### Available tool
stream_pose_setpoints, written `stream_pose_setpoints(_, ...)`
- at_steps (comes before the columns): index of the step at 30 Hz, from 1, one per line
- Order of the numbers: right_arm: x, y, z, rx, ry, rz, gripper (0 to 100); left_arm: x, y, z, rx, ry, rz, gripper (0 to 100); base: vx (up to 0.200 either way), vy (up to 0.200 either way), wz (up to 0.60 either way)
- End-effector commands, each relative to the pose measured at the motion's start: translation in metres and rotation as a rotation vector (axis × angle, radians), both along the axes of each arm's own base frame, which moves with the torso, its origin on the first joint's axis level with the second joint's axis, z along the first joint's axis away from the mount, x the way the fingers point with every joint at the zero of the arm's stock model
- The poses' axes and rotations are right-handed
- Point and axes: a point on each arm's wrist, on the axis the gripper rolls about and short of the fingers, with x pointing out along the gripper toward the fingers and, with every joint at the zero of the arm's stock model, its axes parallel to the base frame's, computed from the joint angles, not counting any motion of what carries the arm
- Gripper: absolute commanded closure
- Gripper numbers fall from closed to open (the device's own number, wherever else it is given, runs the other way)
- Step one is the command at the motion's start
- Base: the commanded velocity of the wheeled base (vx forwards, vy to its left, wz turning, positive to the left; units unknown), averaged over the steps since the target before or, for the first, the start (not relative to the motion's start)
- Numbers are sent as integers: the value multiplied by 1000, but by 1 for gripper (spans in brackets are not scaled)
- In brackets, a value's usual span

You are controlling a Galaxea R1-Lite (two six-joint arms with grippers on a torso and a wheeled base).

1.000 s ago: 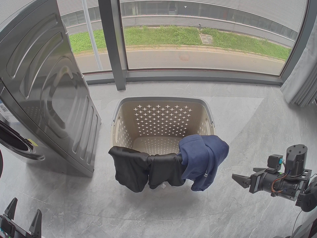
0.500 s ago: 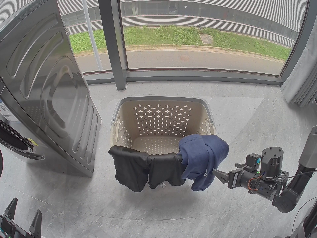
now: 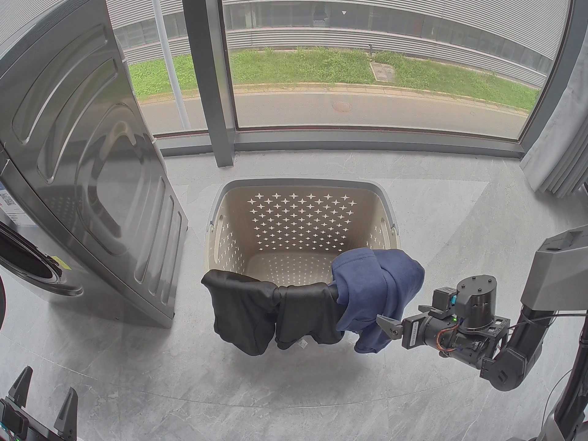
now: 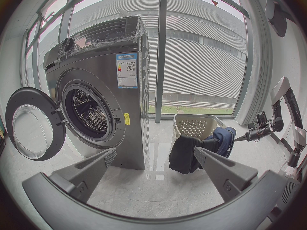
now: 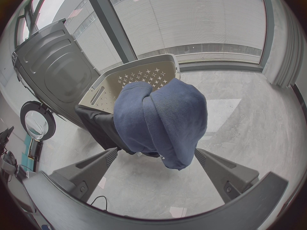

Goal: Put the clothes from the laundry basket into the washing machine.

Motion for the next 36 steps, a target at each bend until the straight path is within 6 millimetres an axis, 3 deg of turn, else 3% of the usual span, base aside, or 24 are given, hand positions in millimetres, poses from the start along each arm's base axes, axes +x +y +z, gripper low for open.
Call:
stream_pose_setpoints(1,15,7,-10,1,-1,0,0,0,0,-4,-1,3,1,0,0,0,0)
stream_pose_setpoints(12,42,12,-22,5,-26,-42,0,0,0,-4,-1,3,1,0,0,0,0)
stream_pose_setpoints(21,54,17,-20,24,-58,-43,0,0,0,-4,-1,3,1,0,0,0,0)
stream_pose_setpoints(22,54,17,-20,25,-60,-45,100,0,0,-4,-1,5,1,0,0,0,0)
stream_pose_setpoints(28,50,20,-20,30,-53,-34,100,0,0,-4,-1,3,1,0,0,0,0)
stream_pose_setpoints(36,38,22,-5,58,-102,-11,100,0,0,-4,-1,5,1,0,0,0,0)
